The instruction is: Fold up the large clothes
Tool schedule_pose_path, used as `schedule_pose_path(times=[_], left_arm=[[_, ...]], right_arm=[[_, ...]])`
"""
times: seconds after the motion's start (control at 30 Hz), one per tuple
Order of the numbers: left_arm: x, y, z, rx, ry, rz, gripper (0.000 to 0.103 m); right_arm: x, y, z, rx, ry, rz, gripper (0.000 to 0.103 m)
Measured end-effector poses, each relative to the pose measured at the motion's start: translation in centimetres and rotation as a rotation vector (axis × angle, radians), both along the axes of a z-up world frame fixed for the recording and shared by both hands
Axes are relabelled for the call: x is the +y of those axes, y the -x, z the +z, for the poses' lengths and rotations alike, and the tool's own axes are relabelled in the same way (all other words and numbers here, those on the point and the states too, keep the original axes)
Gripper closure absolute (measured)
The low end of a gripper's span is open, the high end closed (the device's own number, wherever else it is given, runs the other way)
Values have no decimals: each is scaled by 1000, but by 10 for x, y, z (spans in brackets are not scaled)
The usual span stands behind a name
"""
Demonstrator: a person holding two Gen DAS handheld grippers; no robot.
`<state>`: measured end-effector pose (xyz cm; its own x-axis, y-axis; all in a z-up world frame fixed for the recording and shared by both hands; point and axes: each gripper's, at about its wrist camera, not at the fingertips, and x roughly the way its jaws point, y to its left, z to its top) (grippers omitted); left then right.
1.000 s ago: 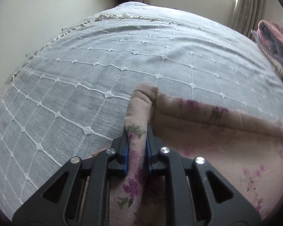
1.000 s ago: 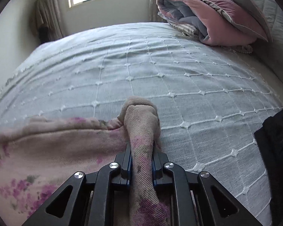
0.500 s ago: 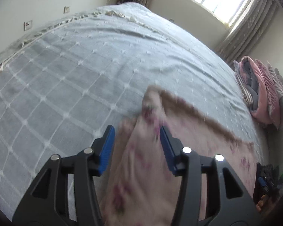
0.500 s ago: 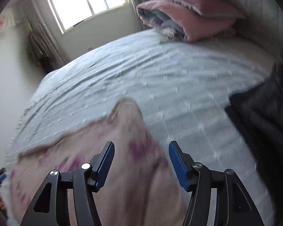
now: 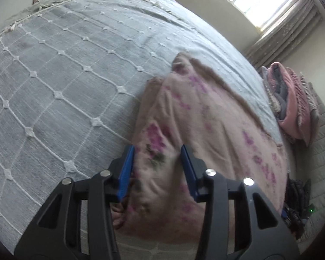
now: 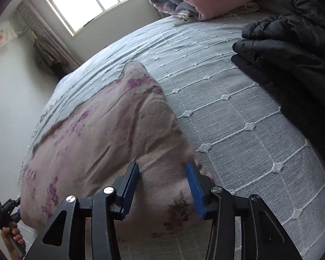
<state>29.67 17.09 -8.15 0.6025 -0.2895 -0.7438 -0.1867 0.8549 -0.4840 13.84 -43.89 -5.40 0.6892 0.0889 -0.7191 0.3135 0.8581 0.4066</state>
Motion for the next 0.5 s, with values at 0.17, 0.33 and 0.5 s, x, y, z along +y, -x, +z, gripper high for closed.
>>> schedule_pose_path(times=[0.17, 0.33, 0.5], left_arm=[[-3, 10, 11, -45, -3, 24, 28], [-11, -1, -14, 28, -27, 15, 35], [-11, -1, -11, 13, 7, 49, 88]], right_arm=[[-16, 11, 2, -13, -4, -65, 54], [-20, 7, -16, 29, -65, -47, 50], [-27, 9, -19, -33, -147, -46, 88]])
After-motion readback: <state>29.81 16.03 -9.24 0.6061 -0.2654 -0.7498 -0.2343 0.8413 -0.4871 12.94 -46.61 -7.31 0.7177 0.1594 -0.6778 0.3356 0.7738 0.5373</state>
